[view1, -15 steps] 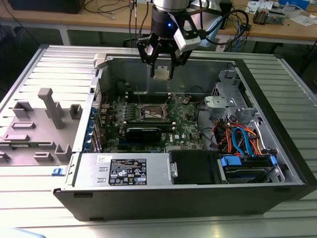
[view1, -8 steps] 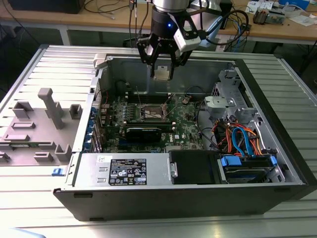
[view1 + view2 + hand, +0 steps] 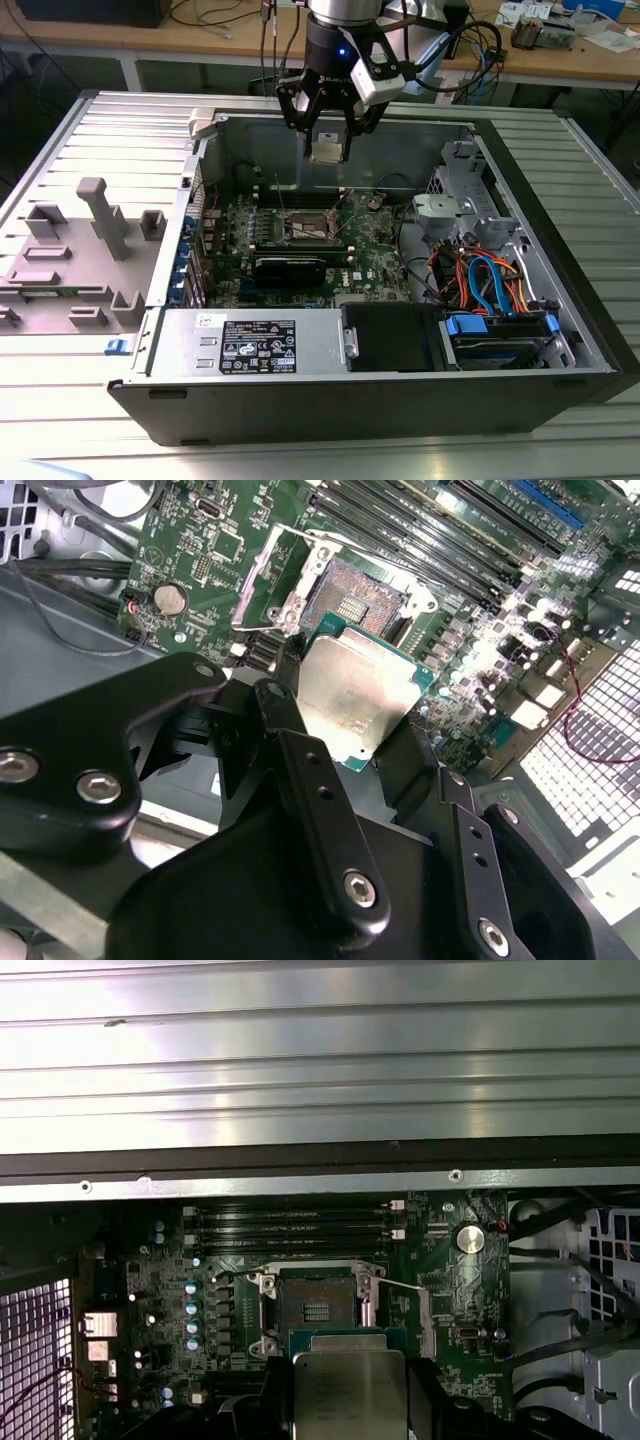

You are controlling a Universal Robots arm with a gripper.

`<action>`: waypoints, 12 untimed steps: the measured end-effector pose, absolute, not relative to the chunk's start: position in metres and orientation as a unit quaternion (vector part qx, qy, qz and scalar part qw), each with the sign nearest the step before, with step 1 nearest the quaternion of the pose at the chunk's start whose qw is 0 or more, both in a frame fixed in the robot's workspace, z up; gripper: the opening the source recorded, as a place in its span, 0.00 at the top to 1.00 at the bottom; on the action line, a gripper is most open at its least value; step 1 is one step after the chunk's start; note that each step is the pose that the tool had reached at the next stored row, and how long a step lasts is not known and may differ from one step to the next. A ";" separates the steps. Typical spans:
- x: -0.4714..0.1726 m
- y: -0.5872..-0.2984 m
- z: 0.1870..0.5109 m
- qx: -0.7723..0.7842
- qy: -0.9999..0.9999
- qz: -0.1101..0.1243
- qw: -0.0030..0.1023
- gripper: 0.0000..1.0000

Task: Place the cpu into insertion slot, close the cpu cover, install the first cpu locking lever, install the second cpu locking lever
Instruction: 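Place the cpu into insertion slot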

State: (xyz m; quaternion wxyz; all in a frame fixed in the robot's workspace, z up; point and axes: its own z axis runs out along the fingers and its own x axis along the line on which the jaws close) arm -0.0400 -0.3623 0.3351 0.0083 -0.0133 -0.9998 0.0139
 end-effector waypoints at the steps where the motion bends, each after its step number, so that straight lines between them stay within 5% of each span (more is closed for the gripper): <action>1: -0.040 -0.362 0.335 -0.013 -1.000 0.014 0.008 0.45; 12: -0.040 -0.362 0.334 -0.013 -1.000 0.017 0.008 0.45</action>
